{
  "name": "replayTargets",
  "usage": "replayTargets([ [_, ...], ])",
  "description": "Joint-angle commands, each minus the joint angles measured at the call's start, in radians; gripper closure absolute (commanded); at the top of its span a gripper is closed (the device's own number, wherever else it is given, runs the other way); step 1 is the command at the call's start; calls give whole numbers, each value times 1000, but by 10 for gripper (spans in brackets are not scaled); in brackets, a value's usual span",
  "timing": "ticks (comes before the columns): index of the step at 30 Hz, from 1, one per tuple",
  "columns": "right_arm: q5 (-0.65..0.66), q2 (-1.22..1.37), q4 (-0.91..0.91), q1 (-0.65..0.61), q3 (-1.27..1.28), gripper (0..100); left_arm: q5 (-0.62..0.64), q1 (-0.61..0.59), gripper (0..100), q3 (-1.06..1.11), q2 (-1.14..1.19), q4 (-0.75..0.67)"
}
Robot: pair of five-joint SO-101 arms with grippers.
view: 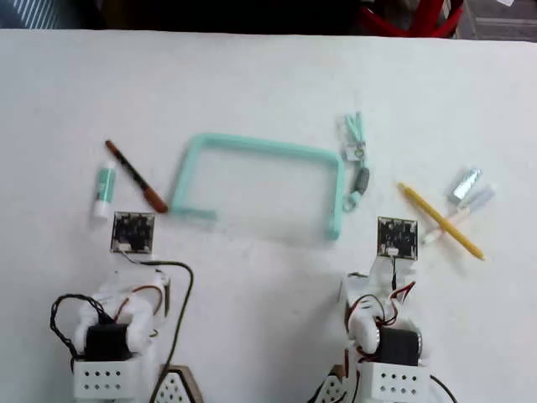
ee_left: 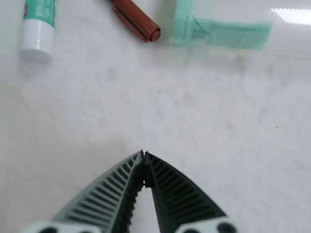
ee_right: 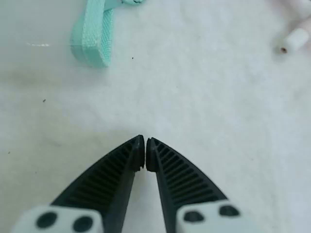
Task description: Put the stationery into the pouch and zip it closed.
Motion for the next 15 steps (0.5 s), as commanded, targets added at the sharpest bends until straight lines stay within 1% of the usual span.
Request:
replayTargets([
  [1,9,-2,5,5,8,978,-9,-8,973,-2,-7,8],
  [12,9,-2,5,5,8,978,-14,-13,973,-2,-7,9],
  [13,9,-2,5,5,8,978,-41,-27,973,-2,-7,9],
  [14,9,-2,5,5,8,978,-97,-45,972,-2,-7,6],
  [15,9,-2,5,5,8,978,-178,-62,972,-2,-7,-2],
])
